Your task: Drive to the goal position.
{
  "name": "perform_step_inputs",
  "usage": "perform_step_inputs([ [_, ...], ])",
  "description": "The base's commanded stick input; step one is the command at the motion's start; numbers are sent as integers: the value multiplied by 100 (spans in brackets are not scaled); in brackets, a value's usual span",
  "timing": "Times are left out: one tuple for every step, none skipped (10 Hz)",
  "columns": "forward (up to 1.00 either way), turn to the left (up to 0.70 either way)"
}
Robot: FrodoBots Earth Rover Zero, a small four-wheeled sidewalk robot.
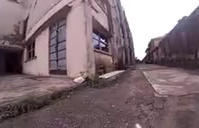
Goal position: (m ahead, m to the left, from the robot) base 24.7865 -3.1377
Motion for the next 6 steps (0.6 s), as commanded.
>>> perform_step_inputs([
  [0,-45],
  [0,-45],
  [0,-45],
  [0,-45],
  [0,-45],
  [22,-39],
])
